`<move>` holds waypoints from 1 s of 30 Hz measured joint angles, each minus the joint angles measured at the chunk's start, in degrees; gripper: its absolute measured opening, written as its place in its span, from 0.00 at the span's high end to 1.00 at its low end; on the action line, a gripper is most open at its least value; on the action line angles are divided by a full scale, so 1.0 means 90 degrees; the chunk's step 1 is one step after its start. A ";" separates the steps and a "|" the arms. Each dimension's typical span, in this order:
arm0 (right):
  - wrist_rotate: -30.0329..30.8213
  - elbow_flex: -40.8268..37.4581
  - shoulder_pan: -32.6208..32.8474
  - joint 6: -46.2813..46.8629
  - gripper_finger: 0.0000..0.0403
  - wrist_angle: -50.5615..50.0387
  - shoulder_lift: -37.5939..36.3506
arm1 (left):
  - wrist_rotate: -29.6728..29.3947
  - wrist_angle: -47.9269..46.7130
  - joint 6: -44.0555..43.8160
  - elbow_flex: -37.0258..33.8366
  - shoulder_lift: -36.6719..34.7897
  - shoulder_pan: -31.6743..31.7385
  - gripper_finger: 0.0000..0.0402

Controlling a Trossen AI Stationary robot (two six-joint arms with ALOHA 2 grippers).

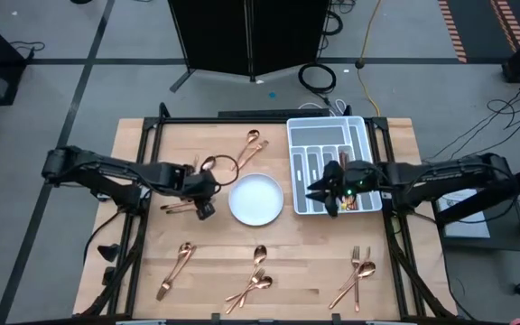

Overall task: Sort silverware
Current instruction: Put the spoon in the silverware tray

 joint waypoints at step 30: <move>0.1324 0.0002 0.1277 -0.0002 0.65 0.0689 0.2060 | 0.0151 -0.0790 0.0003 -0.0319 0.0648 -0.0892 0.72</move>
